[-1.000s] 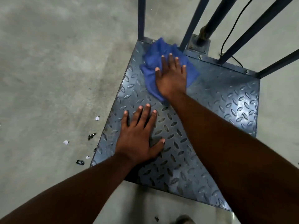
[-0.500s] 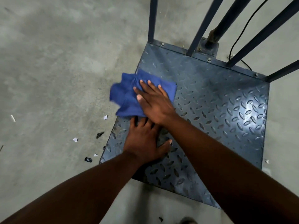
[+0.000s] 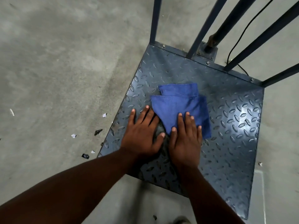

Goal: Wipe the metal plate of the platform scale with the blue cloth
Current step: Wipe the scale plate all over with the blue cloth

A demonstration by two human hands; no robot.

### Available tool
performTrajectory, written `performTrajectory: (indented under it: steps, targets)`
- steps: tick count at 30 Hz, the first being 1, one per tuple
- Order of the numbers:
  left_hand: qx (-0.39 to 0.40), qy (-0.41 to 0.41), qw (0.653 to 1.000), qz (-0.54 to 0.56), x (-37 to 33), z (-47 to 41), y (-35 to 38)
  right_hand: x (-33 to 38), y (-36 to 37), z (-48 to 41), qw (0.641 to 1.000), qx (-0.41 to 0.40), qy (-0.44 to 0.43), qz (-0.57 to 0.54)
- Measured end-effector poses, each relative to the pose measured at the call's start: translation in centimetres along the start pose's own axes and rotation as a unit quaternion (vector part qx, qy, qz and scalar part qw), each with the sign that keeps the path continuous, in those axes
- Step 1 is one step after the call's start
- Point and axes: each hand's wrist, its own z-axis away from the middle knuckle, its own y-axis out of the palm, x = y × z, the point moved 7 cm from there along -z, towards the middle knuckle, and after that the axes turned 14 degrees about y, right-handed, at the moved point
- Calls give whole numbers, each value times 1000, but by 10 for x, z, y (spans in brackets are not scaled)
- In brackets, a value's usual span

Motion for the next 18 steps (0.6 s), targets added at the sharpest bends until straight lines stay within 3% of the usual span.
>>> performTrajectory:
  steps: [3,6,7,9,13,15,18]
  targets:
    - [-32,-48,997,49,4,-2,-2,1,3,-2,999,-1,-22,26]
    - [-117,-129,976,129,5,-14,-20,4,4,1,998,-4,-56,10]
    - [-144,-128,972,137,-1,-22,-29,5,4,3,998,-3,-69,-1]
    - [-158,-52,978,125,-24,-44,-45,4,3,5,995,1,-89,-37]
    - [-49,114,977,175,-63,-86,-28,-5,-5,0,986,19,-35,-159]
    - [25,120,973,194,-61,-93,-6,-9,-12,0,986,-4,1,-164]
    - [48,117,990,56,-36,-88,9,-17,-17,-2,986,-48,44,-156]
